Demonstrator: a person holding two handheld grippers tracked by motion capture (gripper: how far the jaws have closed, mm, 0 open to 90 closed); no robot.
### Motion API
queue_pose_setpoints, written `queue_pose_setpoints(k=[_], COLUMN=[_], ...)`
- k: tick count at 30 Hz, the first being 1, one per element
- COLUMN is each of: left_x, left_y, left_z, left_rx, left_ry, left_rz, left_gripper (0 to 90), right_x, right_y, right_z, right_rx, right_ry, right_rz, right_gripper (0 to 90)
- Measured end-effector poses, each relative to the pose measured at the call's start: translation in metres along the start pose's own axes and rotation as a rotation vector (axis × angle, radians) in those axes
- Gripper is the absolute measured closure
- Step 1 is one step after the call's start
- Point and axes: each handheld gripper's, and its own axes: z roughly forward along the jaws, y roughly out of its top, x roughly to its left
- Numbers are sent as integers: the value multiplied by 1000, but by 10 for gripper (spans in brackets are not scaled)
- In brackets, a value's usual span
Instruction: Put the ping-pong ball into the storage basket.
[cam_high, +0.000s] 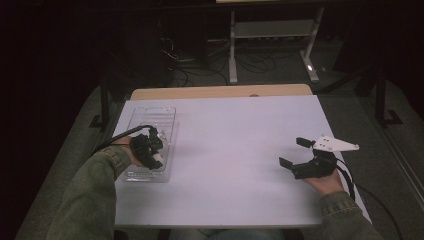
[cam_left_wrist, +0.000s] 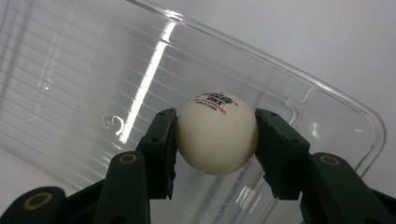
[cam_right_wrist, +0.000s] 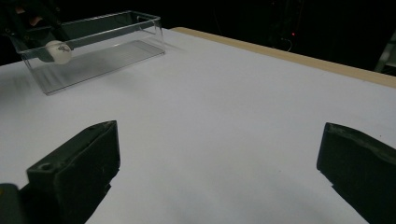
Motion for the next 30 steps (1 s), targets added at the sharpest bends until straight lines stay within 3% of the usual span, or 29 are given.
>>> queue_pose_setpoints(k=[15, 25, 28, 30], left_x=[2, 1, 1, 1], left_y=[-2, 0, 0, 1], left_z=[12, 13, 12, 10], left_rx=[16, 19, 16, 13], left_ry=[-15, 3, 13, 27], left_rz=[-26, -33, -41, -48], left_gripper=[507, 493, 431, 338], right_x=[0, 0, 0, 0], right_y=[0, 0, 0, 0], right_z=[0, 0, 0, 0], right_rx=[1, 2, 1, 1], right_ry=[-2, 2, 2, 1], right_rz=[-2, -3, -3, -1], right_gripper=[0, 0, 0, 0])
